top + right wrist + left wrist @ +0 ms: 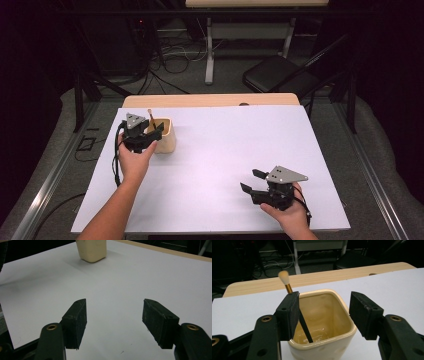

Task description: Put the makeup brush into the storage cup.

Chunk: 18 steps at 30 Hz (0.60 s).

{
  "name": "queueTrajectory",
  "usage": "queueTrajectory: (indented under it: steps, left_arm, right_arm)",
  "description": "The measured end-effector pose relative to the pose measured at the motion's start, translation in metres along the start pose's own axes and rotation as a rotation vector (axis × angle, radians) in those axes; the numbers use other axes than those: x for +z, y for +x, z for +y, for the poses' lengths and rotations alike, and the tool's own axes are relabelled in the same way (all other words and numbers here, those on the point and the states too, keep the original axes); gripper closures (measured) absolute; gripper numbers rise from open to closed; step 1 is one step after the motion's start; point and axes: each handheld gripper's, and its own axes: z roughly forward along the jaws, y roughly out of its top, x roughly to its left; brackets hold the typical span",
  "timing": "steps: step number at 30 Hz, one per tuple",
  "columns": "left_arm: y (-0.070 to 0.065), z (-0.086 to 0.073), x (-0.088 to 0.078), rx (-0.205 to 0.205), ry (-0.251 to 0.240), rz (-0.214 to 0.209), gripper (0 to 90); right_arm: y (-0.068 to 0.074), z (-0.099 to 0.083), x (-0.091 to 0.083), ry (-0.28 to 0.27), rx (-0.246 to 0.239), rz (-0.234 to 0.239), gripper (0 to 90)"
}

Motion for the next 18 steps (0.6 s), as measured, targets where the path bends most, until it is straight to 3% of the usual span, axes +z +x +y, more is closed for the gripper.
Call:
queueTrajectory:
  steps: [18]
  left_arm:
    - [-0.01,-0.002,-0.016,0.016,0.036,-0.081,39.8]
  right_arm:
    - [0.001,0.0,0.001,0.001,0.001,0.0,36.2]
